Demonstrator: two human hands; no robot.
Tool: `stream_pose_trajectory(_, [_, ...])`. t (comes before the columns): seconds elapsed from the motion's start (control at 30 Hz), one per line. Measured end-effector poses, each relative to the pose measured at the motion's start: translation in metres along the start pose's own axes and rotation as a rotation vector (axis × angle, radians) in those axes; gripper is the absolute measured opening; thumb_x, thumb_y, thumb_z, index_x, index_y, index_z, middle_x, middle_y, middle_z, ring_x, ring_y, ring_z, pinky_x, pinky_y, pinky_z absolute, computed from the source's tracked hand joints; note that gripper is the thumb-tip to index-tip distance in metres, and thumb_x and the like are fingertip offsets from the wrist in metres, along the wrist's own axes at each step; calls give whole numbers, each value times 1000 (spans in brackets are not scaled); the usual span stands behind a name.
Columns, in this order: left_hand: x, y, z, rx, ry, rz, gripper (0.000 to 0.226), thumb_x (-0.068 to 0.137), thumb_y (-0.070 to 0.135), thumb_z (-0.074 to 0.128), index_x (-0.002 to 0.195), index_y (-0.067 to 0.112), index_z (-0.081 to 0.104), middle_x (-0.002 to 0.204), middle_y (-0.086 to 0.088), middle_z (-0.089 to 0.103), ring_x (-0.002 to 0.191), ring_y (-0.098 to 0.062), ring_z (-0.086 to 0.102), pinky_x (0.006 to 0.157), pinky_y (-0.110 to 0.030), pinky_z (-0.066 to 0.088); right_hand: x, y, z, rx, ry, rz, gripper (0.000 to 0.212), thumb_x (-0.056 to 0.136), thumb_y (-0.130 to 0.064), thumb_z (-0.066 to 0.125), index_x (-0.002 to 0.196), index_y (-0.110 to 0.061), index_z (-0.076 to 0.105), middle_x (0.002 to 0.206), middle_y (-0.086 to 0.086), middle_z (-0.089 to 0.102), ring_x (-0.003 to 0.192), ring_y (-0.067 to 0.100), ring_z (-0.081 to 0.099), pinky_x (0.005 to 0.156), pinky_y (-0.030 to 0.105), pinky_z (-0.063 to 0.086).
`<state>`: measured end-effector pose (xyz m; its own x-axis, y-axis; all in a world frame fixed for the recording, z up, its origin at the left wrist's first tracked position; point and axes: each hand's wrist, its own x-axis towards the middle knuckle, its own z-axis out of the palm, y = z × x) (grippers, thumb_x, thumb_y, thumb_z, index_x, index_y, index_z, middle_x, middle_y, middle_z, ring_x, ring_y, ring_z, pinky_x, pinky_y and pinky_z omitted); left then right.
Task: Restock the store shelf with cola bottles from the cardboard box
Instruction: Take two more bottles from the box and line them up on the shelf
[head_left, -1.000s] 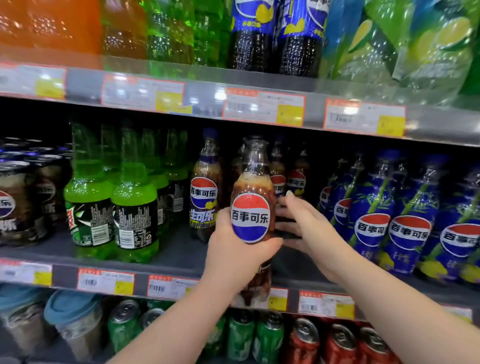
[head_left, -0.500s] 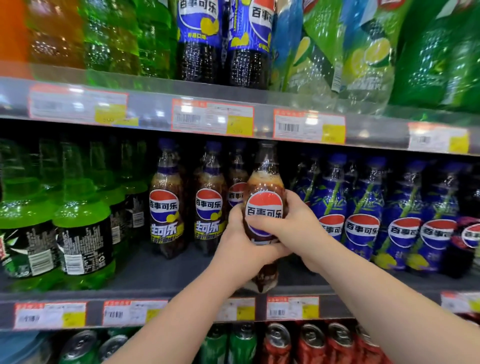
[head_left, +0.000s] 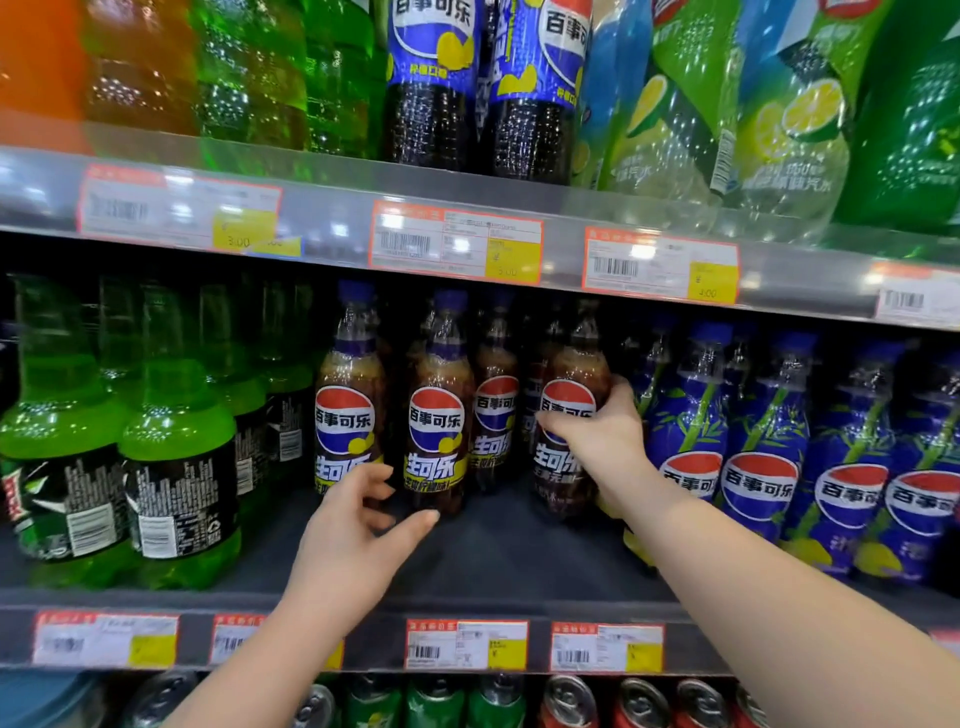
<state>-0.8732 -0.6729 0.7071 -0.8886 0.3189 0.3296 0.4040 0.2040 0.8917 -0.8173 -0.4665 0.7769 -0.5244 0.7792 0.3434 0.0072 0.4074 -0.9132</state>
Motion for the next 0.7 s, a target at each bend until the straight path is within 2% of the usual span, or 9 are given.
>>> stream_pose_trajectory(0.17, [3, -10, 2, -28, -11, -9, 41, 71, 16, 78, 100, 28, 52, 96, 2, 60, 71, -11, 60, 66, -23, 45, 26, 7, 21, 5, -9, 4, 74, 63, -13, 81, 125, -12, 41, 108, 11, 61, 93, 25, 60, 84, 35, 50])
stream_pose_trajectory(0.23, [3, -13, 1, -37, -9, -15, 39, 71, 14, 78, 95, 31, 52, 95, 1, 60, 68, -11, 60, 64, -20, 44, 30, 12, 28, 1, -18, 23, 75, 63, -13, 81, 126, -13, 40, 110, 12, 61, 95, 27, 61, 88, 41, 52])
stream_pose_trajectory(0.33, [2, -15, 1, -32, -15, -12, 41, 70, 13, 78, 89, 37, 50, 93, 3, 60, 67, -11, 61, 64, -21, 46, 36, 26, 37, -9, -24, 44, 88, 53, -25, 82, 130, -17, 40, 119, 13, 58, 106, 32, 60, 92, 48, 51])
stream_pose_trajectory(0.43, [2, -16, 1, -28, -29, -16, 43, 70, 14, 79, 87, 41, 48, 90, 3, 61, 65, -5, 61, 64, -21, 46, 45, 41, 40, -5, -19, 61, 101, 44, -36, 80, 135, -20, 37, 125, 12, 56, 112, 31, 57, 95, 49, 50])
stream_pose_trajectory(0.5, [2, -16, 2, -25, -40, -15, 43, 70, 15, 78, 87, 41, 49, 90, 3, 61, 65, -1, 60, 65, -22, 46, 43, 37, 36, -25, -32, 60, 102, 52, -28, 83, 139, -18, 31, 127, 11, 56, 114, 30, 57, 96, 48, 49])
stream_pose_trajectory(0.6, [4, -17, 2, -27, -51, -13, 40, 71, 14, 78, 90, 37, 50, 90, 1, 61, 64, -7, 59, 65, -21, 45, 38, 34, 32, -51, -36, 71, 105, 58, -17, 86, 142, -13, 23, 130, 13, 53, 118, 30, 54, 101, 46, 46])
stream_pose_trajectory(0.7, [4, -17, 2, -37, -52, -22, 38, 72, 14, 77, 99, 27, 54, 91, -1, 61, 70, -11, 59, 64, -19, 45, 33, 39, 35, -117, -19, 66, 101, 61, -15, 85, 140, -7, 23, 134, 16, 48, 121, 31, 51, 101, 38, 44])
